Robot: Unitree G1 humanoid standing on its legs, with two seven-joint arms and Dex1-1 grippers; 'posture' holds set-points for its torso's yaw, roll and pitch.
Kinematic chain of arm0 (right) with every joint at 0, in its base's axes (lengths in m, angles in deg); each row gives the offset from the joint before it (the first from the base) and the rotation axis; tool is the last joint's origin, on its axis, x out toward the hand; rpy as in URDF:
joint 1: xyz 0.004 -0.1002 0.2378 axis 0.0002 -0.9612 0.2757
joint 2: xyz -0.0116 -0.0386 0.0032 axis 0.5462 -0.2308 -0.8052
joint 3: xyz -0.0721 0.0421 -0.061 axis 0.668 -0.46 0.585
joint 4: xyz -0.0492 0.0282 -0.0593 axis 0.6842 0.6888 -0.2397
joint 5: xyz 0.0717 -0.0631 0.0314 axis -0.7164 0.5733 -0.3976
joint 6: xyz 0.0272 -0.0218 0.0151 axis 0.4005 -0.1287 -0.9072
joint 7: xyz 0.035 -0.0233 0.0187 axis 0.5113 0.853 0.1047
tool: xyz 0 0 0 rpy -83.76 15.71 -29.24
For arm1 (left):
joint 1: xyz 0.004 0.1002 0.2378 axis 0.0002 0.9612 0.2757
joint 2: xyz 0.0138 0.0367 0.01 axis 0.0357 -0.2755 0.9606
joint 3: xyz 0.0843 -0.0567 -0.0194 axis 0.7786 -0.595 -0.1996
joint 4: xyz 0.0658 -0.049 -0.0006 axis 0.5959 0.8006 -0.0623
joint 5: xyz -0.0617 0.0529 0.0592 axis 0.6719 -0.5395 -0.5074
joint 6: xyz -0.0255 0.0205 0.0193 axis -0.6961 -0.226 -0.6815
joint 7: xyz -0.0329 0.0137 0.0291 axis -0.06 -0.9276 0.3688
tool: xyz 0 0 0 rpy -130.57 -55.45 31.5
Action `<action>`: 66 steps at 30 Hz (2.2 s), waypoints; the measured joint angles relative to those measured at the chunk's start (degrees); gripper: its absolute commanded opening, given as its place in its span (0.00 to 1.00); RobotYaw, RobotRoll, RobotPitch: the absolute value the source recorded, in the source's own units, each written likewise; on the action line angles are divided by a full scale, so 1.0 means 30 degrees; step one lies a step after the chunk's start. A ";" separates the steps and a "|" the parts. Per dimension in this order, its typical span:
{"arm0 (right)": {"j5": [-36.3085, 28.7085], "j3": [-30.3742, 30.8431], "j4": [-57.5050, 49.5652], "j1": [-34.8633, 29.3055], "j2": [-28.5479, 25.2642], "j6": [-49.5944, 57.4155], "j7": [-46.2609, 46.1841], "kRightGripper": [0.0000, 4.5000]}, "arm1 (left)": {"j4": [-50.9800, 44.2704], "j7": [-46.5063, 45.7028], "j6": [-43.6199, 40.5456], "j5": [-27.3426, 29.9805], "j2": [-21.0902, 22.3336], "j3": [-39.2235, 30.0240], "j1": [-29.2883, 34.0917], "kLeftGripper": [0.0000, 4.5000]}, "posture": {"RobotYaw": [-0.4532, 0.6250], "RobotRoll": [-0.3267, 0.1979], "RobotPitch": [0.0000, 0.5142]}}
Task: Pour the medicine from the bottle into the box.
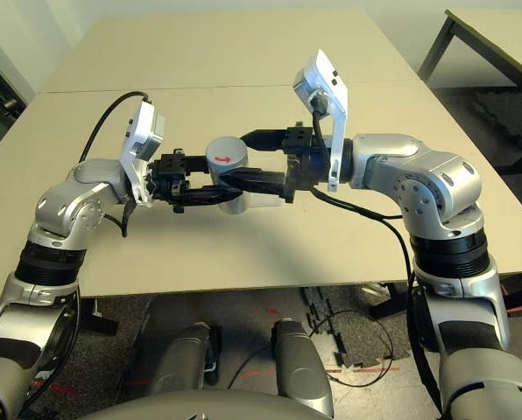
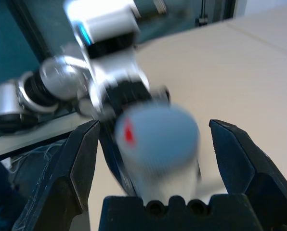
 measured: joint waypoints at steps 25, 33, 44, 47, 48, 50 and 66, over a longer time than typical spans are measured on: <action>0.3405 0.1896 0.0918 0.0122 -0.0204 -0.1815 0.0261 1.00 | 0.0799 0.0229 0.0733 -0.0423 -0.0579 0.0527 -0.0372 0.55 | 0.38 0.62 0.18; 0.2925 0.1152 0.0573 -0.0519 -0.0845 -0.1292 0.0259 1.00 | 0.0612 -0.0247 0.0588 -0.0379 0.0052 0.0061 0.0114 0.55 | 0.39 0.62 0.19; 0.2515 -0.0130 0.0446 -0.0866 -0.1070 -0.0628 -0.0346 1.00 | 0.0053 -0.0345 0.0372 -0.0234 0.0929 -0.0631 0.1117 0.55 | 0.40 0.62 0.18; 0.2405 -0.0320 0.0393 -0.1058 -0.1269 -0.0454 -0.0372 1.00 | 0.0030 -0.0346 0.0374 -0.0234 0.1018 -0.0659 0.1118 0.55 | 0.40 0.62 0.17; 0.2356 -0.0328 0.0366 -0.1157 -0.1346 -0.0340 -0.0372 1.00 | 0.0031 -0.0346 0.0376 -0.0235 0.1062 -0.0673 0.1118 0.55 | 0.40 0.62 0.17; 0.2167 -0.0344 0.0228 -0.1364 -0.1463 -0.0026 -0.0377 1.00 | 0.0035 -0.0346 0.0387 -0.0236 0.1100 -0.0715 0.1118 0.55 | 0.40 0.62 0.17; 0.1812 0.0572 -0.0484 -0.0713 0.0115 0.0419 -0.1932 1.00 | 0.1813 -0.0303 0.1707 -0.0651 -0.0038 -0.0403 0.0226 0.55 | 0.37 0.62 0.16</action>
